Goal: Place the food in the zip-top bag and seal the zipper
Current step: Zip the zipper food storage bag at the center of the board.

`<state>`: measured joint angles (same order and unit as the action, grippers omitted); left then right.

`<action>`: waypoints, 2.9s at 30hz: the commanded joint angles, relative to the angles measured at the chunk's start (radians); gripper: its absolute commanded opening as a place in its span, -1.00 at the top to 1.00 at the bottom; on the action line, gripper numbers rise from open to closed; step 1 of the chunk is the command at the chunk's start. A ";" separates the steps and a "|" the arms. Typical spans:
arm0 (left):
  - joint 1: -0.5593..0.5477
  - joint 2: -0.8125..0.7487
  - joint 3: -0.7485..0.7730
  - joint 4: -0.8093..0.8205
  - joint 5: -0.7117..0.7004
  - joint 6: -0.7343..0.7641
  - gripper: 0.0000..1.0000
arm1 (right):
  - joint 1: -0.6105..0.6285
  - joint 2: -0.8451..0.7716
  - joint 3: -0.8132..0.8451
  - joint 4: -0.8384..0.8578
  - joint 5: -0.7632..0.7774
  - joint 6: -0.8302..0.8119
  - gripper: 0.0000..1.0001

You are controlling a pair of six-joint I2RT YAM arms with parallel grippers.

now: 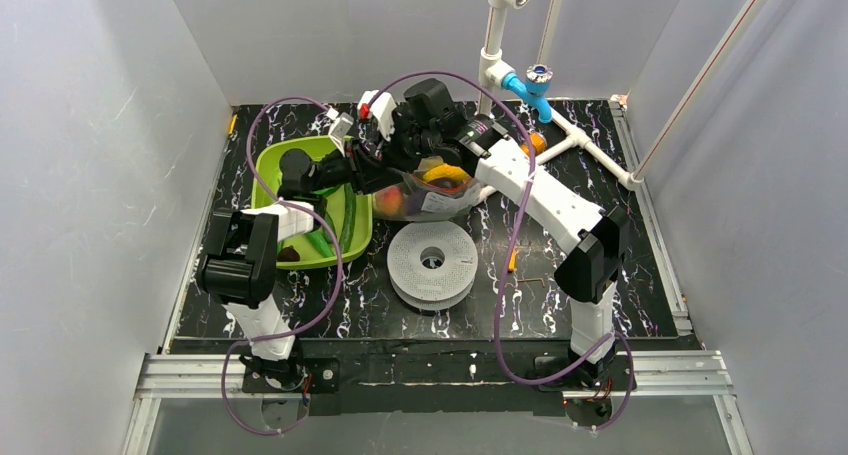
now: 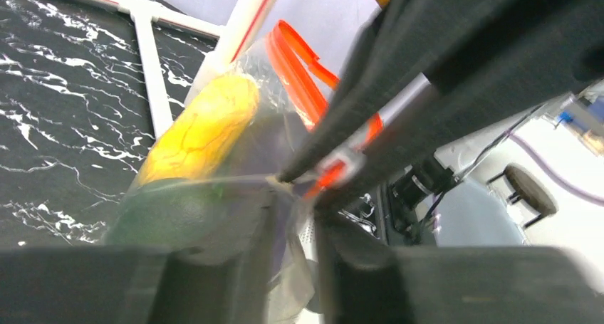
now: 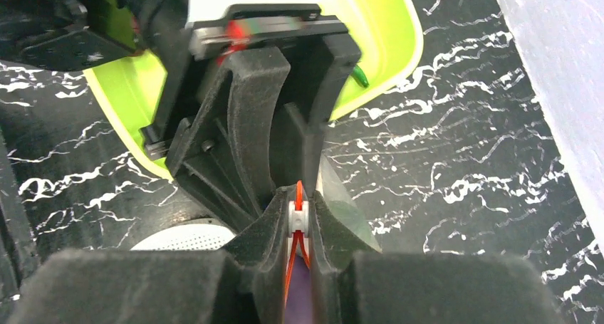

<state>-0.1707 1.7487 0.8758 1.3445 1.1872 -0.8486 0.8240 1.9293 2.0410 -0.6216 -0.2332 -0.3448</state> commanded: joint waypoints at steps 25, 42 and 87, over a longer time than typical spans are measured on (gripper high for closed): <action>0.138 0.078 0.058 0.199 0.046 -0.146 1.00 | -0.049 -0.218 -0.184 0.064 0.015 0.043 0.97; 0.053 -0.006 0.026 0.198 -0.002 -0.102 -0.02 | -0.042 -0.054 0.086 -0.038 -0.109 0.119 0.92; -0.001 -0.030 0.047 0.199 0.030 -0.084 1.00 | 0.037 -0.116 -0.055 0.094 0.140 0.187 0.05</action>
<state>-0.1677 1.7821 0.9115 1.5029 1.2160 -0.9360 0.8198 1.8332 1.9966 -0.5729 -0.1407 -0.1232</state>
